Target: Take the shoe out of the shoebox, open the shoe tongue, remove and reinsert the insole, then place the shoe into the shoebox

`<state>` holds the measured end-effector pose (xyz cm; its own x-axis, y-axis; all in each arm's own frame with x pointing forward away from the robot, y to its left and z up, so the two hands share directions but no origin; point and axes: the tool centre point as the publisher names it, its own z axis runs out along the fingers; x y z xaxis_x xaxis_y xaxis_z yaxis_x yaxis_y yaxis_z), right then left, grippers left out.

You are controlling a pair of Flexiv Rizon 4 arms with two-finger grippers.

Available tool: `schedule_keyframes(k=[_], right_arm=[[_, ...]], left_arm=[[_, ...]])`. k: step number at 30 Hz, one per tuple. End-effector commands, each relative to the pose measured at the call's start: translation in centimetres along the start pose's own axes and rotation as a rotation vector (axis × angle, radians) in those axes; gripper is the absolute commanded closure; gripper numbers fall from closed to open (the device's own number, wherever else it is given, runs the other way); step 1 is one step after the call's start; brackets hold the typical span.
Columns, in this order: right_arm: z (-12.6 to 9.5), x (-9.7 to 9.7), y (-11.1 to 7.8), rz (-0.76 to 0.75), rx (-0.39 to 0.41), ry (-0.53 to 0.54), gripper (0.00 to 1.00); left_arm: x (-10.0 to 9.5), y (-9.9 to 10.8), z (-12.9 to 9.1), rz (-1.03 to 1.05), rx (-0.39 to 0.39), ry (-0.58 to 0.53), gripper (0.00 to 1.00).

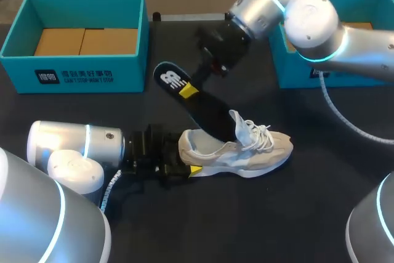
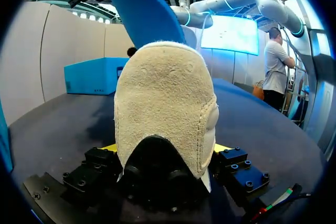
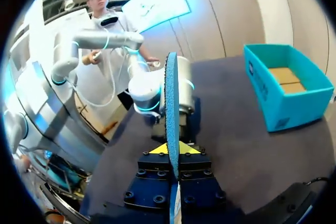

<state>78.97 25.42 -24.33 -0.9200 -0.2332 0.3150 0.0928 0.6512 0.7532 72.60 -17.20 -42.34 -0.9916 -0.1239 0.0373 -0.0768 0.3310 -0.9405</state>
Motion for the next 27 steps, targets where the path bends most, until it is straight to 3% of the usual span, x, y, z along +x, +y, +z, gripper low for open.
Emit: schedule_keyframes(k=[1,8,15,27], right_arm=[[-1.0,0.7,0.5,-0.030,-0.045,-0.275,1.00],[-3.1,0.4,2.2,-0.025,-0.077,-0.451,1.00],[-5.0,0.5,4.8,-0.061,-0.207,-0.685,1.00],[-5.4,0.4,5.5,-0.063,-0.218,-0.715,1.00]], left_arm=[[0.1,0.2,0.0,0.000,0.001,-0.002,1.00],[0.1,0.2,0.0,0.000,0.001,-0.002,1.00],[0.1,0.2,0.0,0.000,0.001,-0.002,1.00],[0.1,0.2,0.0,0.000,0.001,-0.002,1.00]])
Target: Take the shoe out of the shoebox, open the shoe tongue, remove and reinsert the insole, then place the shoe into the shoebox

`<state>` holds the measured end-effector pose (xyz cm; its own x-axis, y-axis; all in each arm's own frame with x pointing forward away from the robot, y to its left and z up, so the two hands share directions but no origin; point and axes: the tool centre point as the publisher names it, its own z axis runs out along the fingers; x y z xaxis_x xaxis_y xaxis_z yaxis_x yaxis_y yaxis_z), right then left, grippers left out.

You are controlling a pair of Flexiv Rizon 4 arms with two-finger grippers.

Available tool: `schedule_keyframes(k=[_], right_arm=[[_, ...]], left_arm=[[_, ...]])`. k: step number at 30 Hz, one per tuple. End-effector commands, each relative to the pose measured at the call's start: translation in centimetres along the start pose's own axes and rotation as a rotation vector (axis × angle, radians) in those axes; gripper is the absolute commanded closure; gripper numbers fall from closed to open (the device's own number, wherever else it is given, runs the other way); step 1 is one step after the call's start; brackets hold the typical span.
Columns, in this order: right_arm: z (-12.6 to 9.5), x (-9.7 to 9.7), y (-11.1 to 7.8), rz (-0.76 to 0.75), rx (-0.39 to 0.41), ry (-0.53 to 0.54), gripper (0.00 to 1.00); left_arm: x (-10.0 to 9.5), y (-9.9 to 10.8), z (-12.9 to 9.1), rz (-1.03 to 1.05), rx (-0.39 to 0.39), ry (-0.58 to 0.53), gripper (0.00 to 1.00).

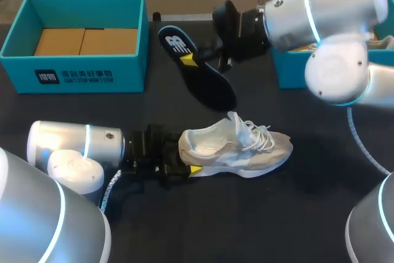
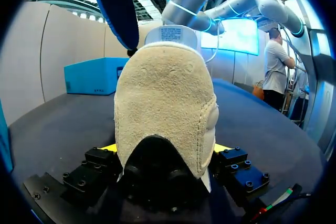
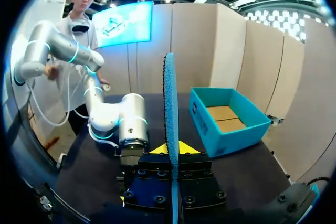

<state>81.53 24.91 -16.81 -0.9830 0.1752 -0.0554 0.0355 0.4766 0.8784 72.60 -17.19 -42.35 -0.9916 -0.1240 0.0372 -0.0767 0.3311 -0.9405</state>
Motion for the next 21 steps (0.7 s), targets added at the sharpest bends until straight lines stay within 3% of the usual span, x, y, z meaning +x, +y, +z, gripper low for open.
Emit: schedule_keyframes(k=[1,7,17,21], right_arm=[[0.1,0.4,-0.1,0.001,0.000,-0.158,1.00],[0.1,0.2,0.3,0.003,-0.014,-0.162,1.00],[-1.4,-2.1,6.6,0.038,-0.210,0.030,1.00],[-2.3,-1.8,8.2,0.080,-0.216,0.123,1.00]], left_arm=[[0.1,0.1,0.0,0.000,0.001,-0.002,1.00],[0.1,0.1,0.0,0.000,0.001,-0.002,1.00],[0.1,0.1,0.0,0.000,0.001,-0.002,1.00],[0.1,0.1,0.0,0.000,0.001,-0.002,1.00]])
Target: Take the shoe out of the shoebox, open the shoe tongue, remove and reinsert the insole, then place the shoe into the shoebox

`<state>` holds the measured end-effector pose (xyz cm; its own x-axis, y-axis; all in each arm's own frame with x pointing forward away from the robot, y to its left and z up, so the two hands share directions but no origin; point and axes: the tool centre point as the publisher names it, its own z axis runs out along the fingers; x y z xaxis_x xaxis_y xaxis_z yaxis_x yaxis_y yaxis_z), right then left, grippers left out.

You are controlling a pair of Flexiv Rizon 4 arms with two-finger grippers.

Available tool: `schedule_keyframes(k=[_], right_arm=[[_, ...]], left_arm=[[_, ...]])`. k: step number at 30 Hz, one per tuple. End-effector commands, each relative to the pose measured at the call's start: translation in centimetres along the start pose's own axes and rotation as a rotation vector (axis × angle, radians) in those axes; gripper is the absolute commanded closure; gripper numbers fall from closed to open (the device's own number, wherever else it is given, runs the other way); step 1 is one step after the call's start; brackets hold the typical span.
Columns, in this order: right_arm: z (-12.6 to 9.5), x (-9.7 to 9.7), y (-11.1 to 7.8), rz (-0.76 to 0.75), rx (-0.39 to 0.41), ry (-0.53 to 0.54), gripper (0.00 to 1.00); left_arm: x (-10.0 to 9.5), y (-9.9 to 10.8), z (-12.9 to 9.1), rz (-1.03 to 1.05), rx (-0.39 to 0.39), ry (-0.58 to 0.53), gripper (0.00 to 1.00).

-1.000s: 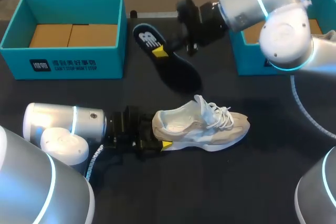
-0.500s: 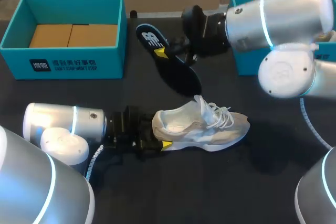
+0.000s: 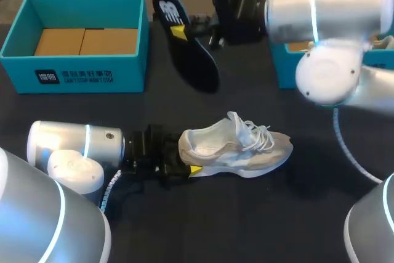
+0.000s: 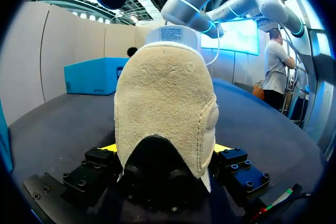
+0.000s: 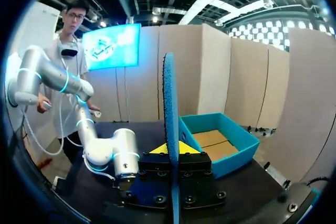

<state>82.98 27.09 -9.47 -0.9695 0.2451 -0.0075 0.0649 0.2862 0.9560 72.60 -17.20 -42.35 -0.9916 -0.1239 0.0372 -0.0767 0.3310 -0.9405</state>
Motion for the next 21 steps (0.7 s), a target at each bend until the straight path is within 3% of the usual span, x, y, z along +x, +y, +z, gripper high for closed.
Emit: schedule_keyframes(k=[1,13,18,21], right_arm=[[-1.0,-0.2,1.5,0.045,-0.020,0.196,1.00],[-4.7,2.4,7.0,0.224,-0.150,0.308,1.00],[-6.8,4.9,9.2,0.288,-0.148,0.379,1.00],[-7.2,5.1,9.8,0.272,-0.142,0.357,1.00]], left_arm=[[0.1,0.1,0.0,0.000,0.001,-0.002,1.00],[0.1,0.1,0.0,0.000,0.001,-0.002,1.00],[0.1,0.1,0.0,0.000,0.001,-0.002,1.00],[0.1,0.1,0.0,0.000,0.001,-0.002,1.00]])
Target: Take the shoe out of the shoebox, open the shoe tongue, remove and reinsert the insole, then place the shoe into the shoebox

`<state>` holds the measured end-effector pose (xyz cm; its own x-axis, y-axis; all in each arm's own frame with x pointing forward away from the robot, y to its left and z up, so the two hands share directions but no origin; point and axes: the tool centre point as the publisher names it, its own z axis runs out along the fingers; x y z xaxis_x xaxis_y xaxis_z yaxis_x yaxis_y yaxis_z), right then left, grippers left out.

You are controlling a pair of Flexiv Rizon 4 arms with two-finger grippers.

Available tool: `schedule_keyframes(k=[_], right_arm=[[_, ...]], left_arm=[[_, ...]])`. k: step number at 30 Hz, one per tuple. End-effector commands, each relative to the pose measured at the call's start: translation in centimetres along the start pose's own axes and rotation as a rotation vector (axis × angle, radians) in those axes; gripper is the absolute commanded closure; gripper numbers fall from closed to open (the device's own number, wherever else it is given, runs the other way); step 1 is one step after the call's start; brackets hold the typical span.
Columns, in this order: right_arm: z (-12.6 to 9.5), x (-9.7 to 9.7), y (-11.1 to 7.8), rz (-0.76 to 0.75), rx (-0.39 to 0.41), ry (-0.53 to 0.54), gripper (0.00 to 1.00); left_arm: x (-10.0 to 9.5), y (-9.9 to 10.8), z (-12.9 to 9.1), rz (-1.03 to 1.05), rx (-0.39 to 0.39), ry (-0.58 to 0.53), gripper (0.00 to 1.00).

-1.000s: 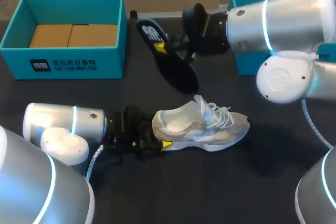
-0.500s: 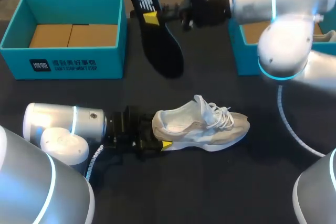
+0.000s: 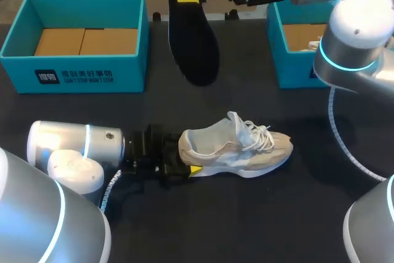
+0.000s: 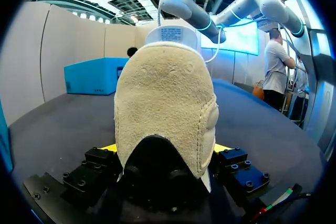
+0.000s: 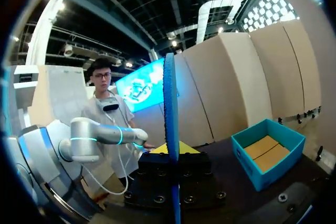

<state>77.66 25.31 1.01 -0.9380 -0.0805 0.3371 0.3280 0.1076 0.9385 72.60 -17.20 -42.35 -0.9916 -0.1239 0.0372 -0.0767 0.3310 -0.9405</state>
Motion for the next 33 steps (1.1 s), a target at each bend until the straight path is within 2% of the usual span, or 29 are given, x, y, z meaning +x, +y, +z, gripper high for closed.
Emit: schedule_keyframes(k=[1,19,23,27,30,33], right_arm=[[-0.8,1.0,0.6,-0.008,0.013,-0.034,1.00],[-0.8,1.0,0.6,-0.008,0.013,-0.034,1.00],[-3.8,2.4,0.4,0.038,-0.038,-0.069,1.00],[-5.7,4.1,0.1,0.085,-0.022,-0.087,1.00],[-7.0,5.8,-0.4,0.118,0.022,-0.104,1.00],[-7.5,6.8,-0.4,0.135,0.034,-0.111,1.00]], left_arm=[[0.1,0.2,0.0,0.000,0.000,-0.002,1.00],[0.1,0.2,0.0,0.000,0.000,-0.002,1.00],[0.1,0.2,0.0,0.000,0.000,-0.002,1.00],[0.1,0.2,0.0,0.000,0.000,-0.002,1.00],[0.1,0.2,0.0,0.000,0.000,-0.002,1.00],[0.1,0.2,0.0,0.000,0.000,-0.002,1.00]])
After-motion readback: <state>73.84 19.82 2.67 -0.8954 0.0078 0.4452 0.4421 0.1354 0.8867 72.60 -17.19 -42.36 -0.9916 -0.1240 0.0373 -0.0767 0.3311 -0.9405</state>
